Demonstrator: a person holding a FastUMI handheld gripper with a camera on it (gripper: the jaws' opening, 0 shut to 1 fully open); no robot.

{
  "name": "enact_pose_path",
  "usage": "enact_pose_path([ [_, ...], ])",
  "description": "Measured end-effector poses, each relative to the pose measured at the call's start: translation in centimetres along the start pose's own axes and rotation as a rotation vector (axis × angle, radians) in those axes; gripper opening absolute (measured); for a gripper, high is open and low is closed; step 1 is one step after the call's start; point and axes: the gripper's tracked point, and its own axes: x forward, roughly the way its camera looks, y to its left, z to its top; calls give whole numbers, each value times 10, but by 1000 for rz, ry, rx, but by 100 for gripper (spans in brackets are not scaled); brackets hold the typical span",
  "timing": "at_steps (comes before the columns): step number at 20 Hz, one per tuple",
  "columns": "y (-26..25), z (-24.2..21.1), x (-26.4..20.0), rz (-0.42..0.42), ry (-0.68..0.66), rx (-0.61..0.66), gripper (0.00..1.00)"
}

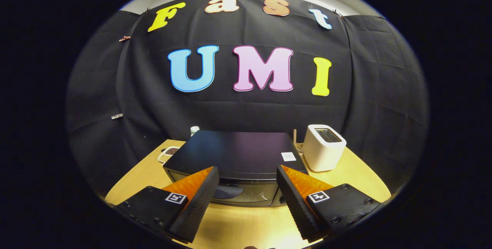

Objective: Open the toaster oven, put the food inside, and close the toaster oven door.

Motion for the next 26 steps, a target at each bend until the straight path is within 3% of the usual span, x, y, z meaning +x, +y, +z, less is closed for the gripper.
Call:
enact_pose_path([
  [12, 38, -56, 54, -30, 128, 11, 98],
  [26, 41, -83, 8, 4, 225, 34, 99],
])
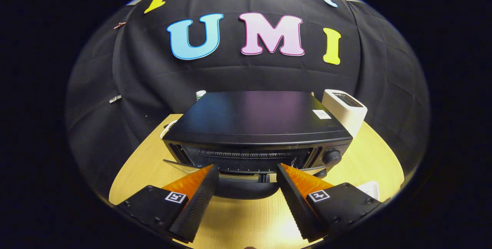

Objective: Open the toaster oven, put the food inside, and close the toaster oven door.

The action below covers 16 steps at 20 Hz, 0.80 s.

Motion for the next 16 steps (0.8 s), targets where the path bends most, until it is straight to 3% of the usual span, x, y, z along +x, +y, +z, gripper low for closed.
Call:
enact_pose_path([
  [6, 3, -18, -17, 36, 23, -10, 99],
  [10, 4, -41, -29, 57, 34, -117, 99],
  [16, 3, -83, -43, 77, 88, -165, 99],
])
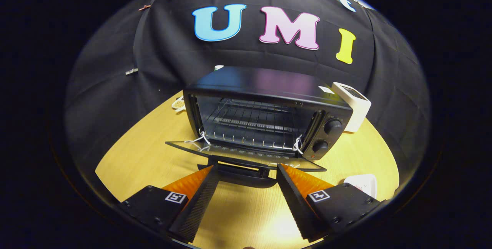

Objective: Open the toaster oven, put the food inside, and close the toaster oven door.

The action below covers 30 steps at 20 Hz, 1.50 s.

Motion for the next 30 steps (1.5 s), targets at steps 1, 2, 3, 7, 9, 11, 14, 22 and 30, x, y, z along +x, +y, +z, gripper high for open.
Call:
enact_pose_path([
  [1, 1, -11, 0, 9, 27, -2, 99],
  [2, 3, -24, 0, 19, 61, 7, 99],
  [3, 4, -39, 2, 31, 108, 22, 99],
  [7, -7, -51, 7, 31, 192, 5, 99],
  [9, -17, -50, -1, 45, 170, -18, 99],
  [11, -29, -44, -12, 59, 165, -22, 99],
  [14, -62, -17, -32, 67, 104, -26, 99],
  [22, -181, 42, -54, 0, -18, 59, 99],
  [30, -300, 7, -56, -124, 54, 212, 99],
])
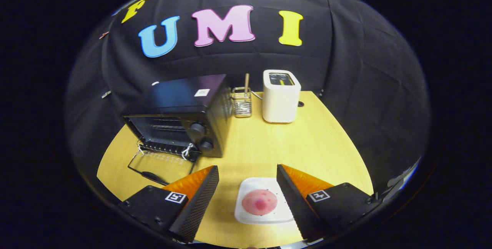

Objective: Open the toaster oven, put the food inside, and close the toaster oven door.

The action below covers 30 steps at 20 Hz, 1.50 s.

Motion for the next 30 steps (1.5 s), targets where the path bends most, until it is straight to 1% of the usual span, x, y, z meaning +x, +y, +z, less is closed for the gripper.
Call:
enact_pose_path([
  [4, -51, -24, 11, -54, 65, 47, 99],
  [8, -86, -55, 24, -69, 145, 45, 99],
  [12, -100, -94, 36, -43, 259, 8, 99],
  [17, -104, -135, 53, -9, 375, 2, 99],
  [22, -107, -151, 62, 8, 449, 12, 99],
  [24, -107, -154, 64, 10, 458, -3, 90],
  [25, -105, -154, 64, 14, 459, -13, 77],
  [27, -103, -155, 64, 21, 462, -27, 68],
  [28, -98, -157, 62, 29, 479, -17, 67],
  [29, -95, -157, 62, 25, 492, -12, 45],
  [30, -95, -158, 63, 20, 500, -10, 42],
])
